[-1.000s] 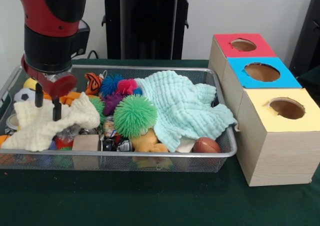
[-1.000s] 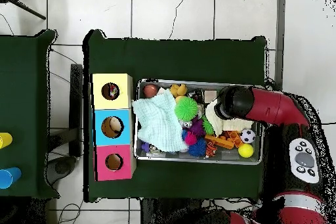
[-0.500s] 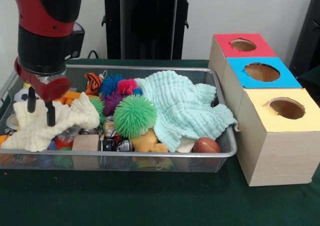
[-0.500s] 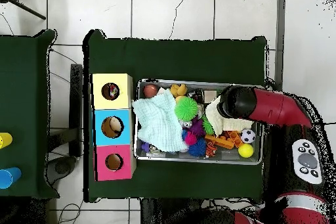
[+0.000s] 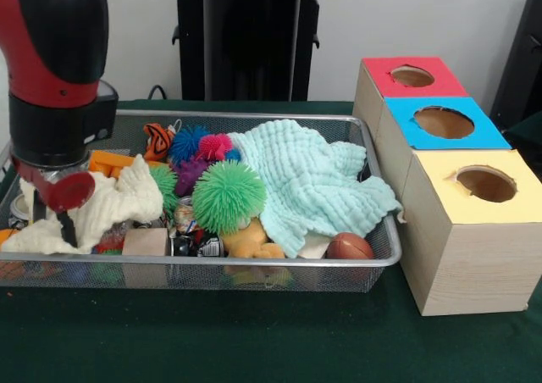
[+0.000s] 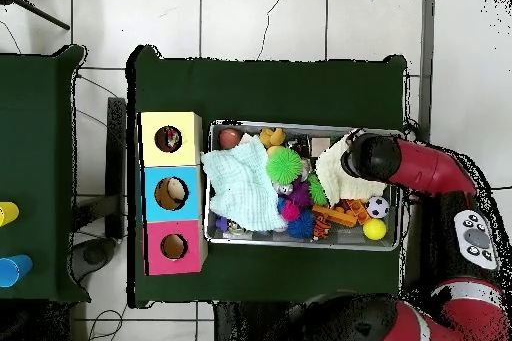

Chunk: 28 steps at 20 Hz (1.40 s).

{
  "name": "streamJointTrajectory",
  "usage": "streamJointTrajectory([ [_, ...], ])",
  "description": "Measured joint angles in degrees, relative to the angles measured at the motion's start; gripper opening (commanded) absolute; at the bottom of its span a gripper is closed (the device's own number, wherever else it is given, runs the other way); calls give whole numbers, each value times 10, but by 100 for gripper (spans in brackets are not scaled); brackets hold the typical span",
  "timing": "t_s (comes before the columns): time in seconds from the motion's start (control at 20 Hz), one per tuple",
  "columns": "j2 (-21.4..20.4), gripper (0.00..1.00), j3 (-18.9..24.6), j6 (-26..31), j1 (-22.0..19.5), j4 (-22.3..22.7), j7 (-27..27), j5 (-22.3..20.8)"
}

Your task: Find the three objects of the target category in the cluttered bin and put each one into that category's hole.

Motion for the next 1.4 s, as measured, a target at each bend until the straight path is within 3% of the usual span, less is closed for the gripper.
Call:
streamJointTrajectory([
  [0.4,7,100,47,1,-53,-5,-1,0],
  [0.45,11,0,62,2,-64,-6,-1,0],
  [0.8,16,0,73,2,-64,-8,-1,-1],
  [1.4,-34,0,43,3,3,29,-1,-9],
])
